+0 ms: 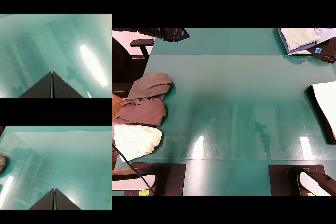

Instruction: Fold the shirts.

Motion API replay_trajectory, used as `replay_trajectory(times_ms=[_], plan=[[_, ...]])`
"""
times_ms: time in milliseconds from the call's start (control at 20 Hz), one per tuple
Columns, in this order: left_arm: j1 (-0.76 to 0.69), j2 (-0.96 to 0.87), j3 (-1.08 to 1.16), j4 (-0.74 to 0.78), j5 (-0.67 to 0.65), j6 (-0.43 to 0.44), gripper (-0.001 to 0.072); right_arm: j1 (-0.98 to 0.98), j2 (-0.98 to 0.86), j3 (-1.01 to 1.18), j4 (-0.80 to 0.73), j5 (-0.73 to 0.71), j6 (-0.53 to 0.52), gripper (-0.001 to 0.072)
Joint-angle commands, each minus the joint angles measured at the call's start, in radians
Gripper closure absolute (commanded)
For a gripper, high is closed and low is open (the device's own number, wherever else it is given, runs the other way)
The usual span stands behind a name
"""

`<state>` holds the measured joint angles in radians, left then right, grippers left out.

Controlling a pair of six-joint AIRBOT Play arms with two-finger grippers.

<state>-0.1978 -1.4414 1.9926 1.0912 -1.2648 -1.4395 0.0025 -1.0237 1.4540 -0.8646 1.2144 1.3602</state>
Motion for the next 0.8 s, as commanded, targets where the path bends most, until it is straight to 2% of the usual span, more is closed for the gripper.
replay_trajectory(times_ms=[0, 500, 750], plan=[[0.0, 0.0, 0.0, 0.0, 0.0, 0.0, 0.068, 0.002, 0.0, 0.001, 0.001, 0.0, 0.0, 0.0693], [0.0, 0.0, 0.0, 0.0, 0.002, 0.0, 0.068, 0.002, 0.0, 0.001, 0.0, 0.0, 0.0, 0.0693], [0.0, 0.0, 0.0, 0.005, 0.133, 0.0, 0.068, 0.002, -0.001, 0.0, 0.0, -0.007, 0.0, 0.0693]])
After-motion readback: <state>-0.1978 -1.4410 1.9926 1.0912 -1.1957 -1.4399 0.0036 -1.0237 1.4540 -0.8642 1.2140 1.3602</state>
